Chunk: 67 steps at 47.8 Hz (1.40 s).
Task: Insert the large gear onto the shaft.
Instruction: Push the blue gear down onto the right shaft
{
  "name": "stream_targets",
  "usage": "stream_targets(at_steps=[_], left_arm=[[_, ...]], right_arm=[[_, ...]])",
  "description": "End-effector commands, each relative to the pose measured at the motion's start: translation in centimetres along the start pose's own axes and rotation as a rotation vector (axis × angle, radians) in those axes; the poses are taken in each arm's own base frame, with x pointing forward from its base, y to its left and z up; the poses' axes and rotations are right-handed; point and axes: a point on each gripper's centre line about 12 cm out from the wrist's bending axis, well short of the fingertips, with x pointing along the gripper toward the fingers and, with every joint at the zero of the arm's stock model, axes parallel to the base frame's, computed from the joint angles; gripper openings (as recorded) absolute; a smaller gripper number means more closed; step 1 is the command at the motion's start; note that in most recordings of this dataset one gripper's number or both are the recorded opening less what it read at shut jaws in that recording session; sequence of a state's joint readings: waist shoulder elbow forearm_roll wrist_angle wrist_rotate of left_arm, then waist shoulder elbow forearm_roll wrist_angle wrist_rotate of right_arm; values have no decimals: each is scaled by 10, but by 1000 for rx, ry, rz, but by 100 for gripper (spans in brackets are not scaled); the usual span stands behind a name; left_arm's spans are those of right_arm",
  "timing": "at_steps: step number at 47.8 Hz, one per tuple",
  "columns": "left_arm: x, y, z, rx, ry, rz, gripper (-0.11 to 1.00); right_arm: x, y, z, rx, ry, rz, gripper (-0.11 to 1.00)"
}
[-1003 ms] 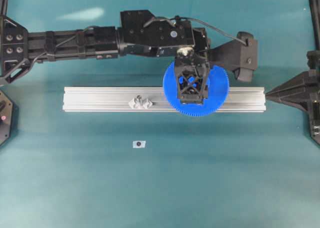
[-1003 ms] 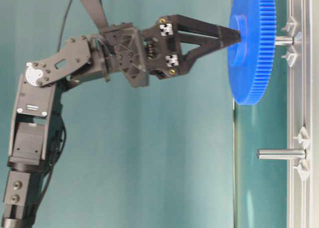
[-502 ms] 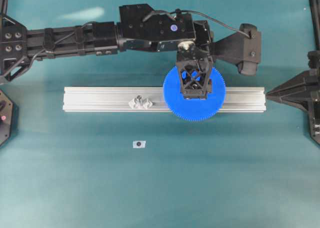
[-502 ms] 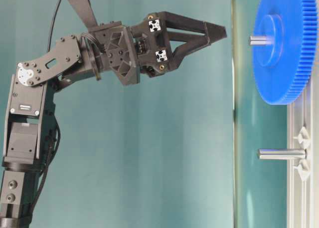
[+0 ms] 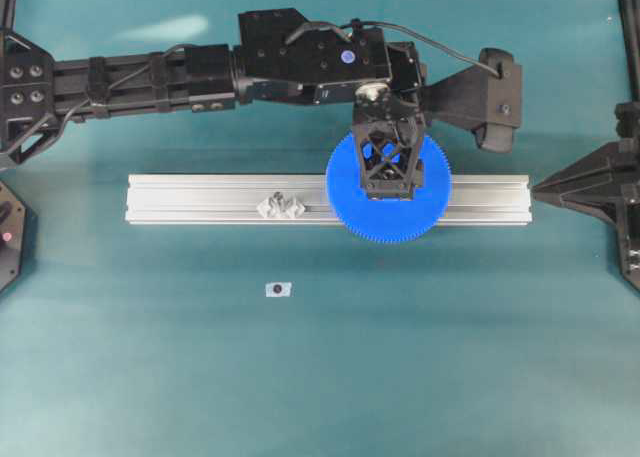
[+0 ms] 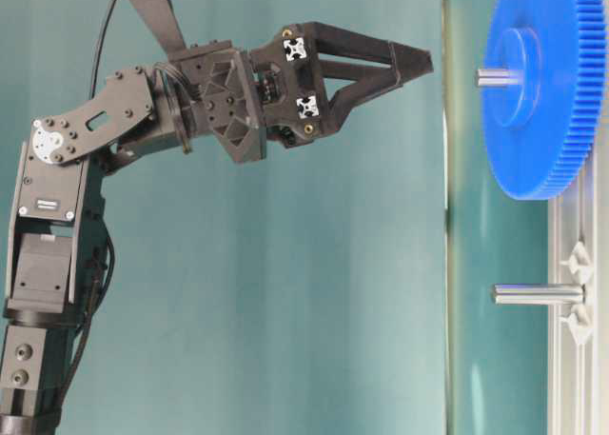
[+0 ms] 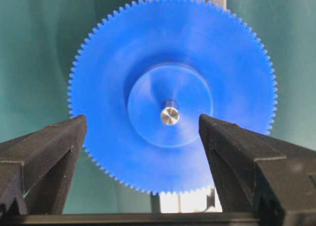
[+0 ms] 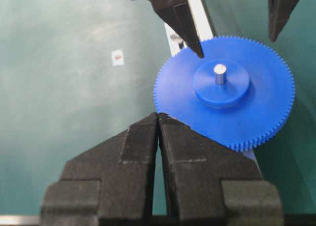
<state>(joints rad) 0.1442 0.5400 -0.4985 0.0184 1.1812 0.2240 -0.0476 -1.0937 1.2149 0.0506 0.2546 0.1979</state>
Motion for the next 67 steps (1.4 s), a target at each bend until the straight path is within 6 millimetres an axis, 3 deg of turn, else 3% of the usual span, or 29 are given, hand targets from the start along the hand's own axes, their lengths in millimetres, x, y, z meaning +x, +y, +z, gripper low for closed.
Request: stream_targets(at_steps=[1,35,67], left_arm=[[-22,0,9,2,-55,13,89],[-26,-2,11,-14,-65,11,89],[-60,-21,19,15,-140,11,89]], right_arm=[[0,0,3,7,-7,-1,11],[0,0,3,8,-6,0,11],[0,0,3,8,-6,0,11]])
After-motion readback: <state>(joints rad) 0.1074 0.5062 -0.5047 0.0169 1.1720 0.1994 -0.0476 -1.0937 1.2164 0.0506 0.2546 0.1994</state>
